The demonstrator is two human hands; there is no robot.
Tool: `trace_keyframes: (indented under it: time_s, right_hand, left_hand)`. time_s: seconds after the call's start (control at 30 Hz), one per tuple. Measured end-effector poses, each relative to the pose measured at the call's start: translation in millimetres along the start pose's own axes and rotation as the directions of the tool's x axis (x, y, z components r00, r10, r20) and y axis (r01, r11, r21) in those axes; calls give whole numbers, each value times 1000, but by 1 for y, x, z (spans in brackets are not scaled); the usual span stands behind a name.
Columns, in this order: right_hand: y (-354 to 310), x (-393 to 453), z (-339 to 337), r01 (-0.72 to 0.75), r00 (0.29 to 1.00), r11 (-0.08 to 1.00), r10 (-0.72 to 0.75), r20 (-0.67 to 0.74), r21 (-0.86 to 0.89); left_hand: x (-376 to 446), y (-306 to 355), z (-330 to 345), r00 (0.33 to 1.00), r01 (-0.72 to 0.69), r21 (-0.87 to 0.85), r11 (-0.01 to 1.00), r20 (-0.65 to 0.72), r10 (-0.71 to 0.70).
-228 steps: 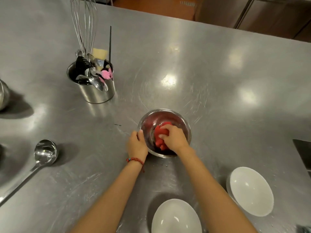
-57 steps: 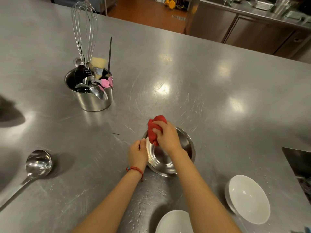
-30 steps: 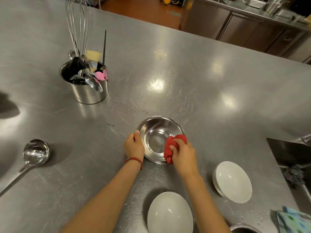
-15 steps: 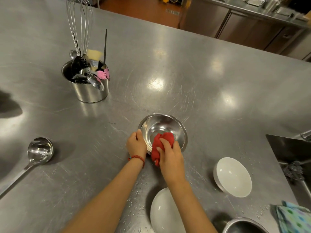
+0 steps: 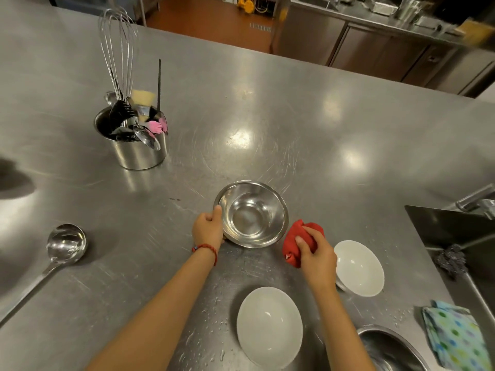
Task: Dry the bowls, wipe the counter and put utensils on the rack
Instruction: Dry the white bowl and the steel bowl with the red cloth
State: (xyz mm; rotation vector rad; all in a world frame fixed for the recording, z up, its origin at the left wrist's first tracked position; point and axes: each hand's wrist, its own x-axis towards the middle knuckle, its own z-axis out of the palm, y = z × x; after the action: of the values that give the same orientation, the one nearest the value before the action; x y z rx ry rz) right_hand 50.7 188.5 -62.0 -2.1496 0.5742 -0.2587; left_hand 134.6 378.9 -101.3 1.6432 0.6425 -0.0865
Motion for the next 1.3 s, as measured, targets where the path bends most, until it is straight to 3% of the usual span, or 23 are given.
trace_keyframes:
  time_s: [0.07,0.17,0.3,0.4,0.67,0.83,0.97,1.07,1.2,1.3]
  right_hand:
    - [3,-5,-10,-33,999,998,33,-4,54]
    - [8,-14,-24,-31,999,994,30,14,102]
    - [12,-24,-40,-10,1000,986,5,30,166]
    - [15,-29,-53,14,999,979,-23,41,203]
    - [37,-17,-115,46,996,930,-72,58,365]
    - [76,14,-179,55,990,907,-103,93,417]
    - [115,50,-230,53,988,907,-108,108,418]
    - [142,76,-255,27,990,917,-80,117,398]
    - [171,116,-266,-10,989,938,-41,140,345]
    - [187,148,-264,-30,987,941,-24,158,336]
  left_hand:
    - [-9,1,-5,998,-55,93,994,-22,57]
    - [-29,-3,-14,953,-261,308,915,-72,295]
    - [-62,-4,-21,830,-539,434,722,131,541]
    - [-85,-2,-17,748,-650,488,583,275,604]
    - [-146,21,23,606,-759,546,354,393,692]
    - [-195,28,88,576,-744,620,249,405,710]
    - [-226,25,152,677,-695,622,361,397,620]
    - [-240,23,190,697,-684,631,366,416,584]
    - [-244,23,231,638,-727,624,287,459,618]
    - [-240,28,257,643,-729,626,278,486,591]
